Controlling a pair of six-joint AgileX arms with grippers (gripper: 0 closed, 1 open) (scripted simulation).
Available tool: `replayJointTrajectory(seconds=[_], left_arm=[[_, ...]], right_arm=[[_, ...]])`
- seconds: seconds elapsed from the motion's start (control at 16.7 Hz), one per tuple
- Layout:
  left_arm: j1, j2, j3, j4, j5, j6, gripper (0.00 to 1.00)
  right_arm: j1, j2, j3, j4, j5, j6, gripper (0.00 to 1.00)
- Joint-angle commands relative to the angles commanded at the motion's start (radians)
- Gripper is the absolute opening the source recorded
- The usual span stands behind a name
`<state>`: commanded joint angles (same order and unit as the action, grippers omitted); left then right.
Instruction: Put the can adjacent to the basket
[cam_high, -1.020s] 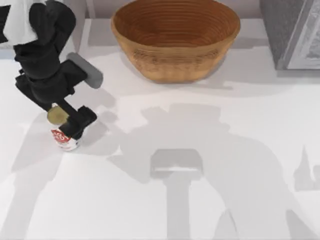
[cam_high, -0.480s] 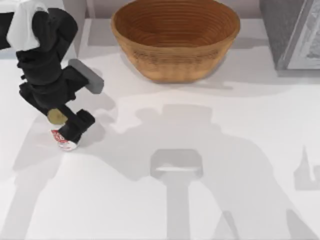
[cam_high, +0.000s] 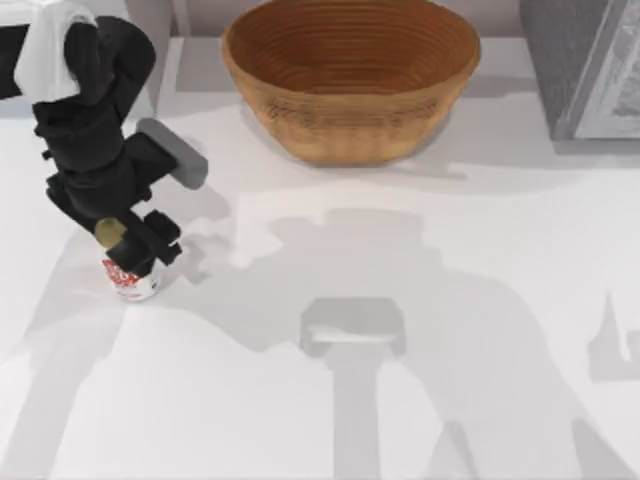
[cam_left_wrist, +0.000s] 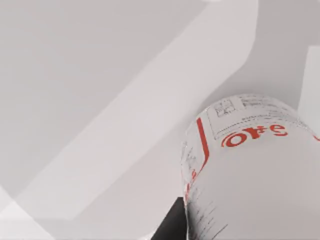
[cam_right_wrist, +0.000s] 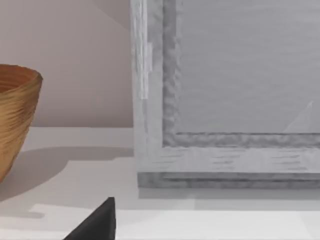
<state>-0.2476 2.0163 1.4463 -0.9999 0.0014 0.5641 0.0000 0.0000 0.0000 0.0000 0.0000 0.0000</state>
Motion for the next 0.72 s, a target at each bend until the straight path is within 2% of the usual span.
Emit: replayJointTrajectory(seconds=[0.06,0.12,0.72], left_arm=[[0.000,0.000,0.000,0.000,0.000,0.000,0.02],[0.000,0.000,0.000,0.000,0.000,0.000,0.00],[-0.004,-0.005,0.011,-0.004,0.003,-0.010,0.00]], right_arm=[[0.000,0.000,0.000,0.000,0.000,0.000,1.00],[0.000,0.000,0.000,0.000,0.000,0.000,1.00],[0.000,0.000,0.000,0.000,0.000,0.000,1.00]])
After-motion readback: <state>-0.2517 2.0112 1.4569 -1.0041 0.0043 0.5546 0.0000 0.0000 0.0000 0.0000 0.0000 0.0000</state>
